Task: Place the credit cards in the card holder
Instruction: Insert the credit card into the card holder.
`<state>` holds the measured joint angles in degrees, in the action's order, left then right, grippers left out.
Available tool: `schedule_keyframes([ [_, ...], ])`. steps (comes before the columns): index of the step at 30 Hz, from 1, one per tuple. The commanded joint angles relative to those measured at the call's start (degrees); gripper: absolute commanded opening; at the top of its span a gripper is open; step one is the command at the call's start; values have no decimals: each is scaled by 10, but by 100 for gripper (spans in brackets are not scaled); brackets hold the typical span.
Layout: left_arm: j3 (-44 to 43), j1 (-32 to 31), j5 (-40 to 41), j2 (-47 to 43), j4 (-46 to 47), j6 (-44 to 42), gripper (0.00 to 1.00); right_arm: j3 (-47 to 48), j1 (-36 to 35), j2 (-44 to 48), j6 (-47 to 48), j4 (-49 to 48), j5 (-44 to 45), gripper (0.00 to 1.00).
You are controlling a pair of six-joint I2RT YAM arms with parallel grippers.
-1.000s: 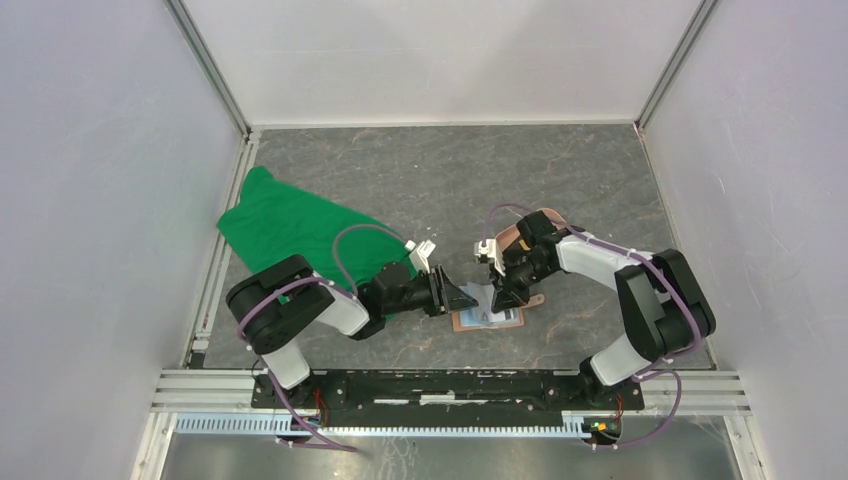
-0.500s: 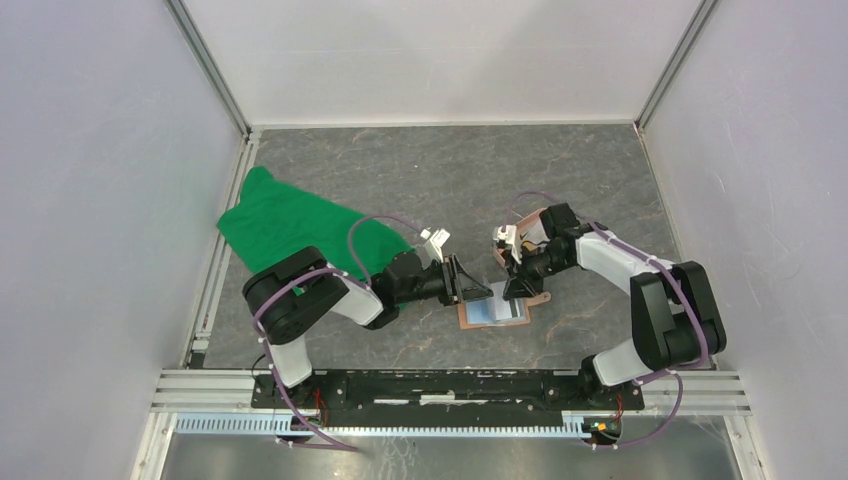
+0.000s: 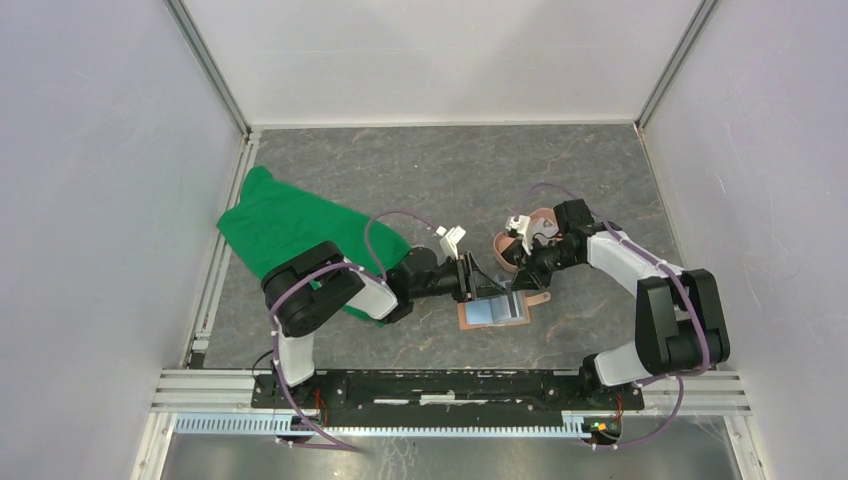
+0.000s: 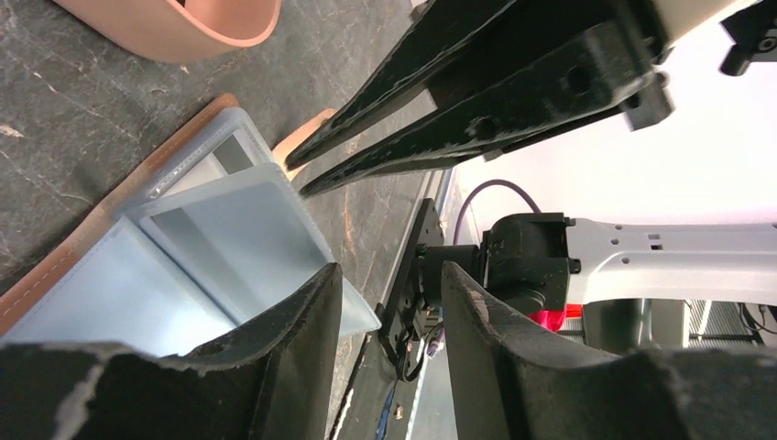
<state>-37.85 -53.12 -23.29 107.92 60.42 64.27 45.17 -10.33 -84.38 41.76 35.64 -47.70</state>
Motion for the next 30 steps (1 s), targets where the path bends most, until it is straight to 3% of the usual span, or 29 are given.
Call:
schedule_keyframes([
  [1, -19, -4, -13, 21, 10, 1, 52, 8, 24, 36, -2, -6, -17, 21],
  [19, -66, -4, -8, 94, -7, 10, 53, 16, 61, 40, 72, 63, -132, 22],
  [23, -68, -3, -1, 113, 8, 30, 49, 14, 61, 17, 75, 71, -147, 22],
  [30, -50, 2, 25, 67, 2, 7, 42, 15, 61, -30, 64, 71, -145, 19],
])
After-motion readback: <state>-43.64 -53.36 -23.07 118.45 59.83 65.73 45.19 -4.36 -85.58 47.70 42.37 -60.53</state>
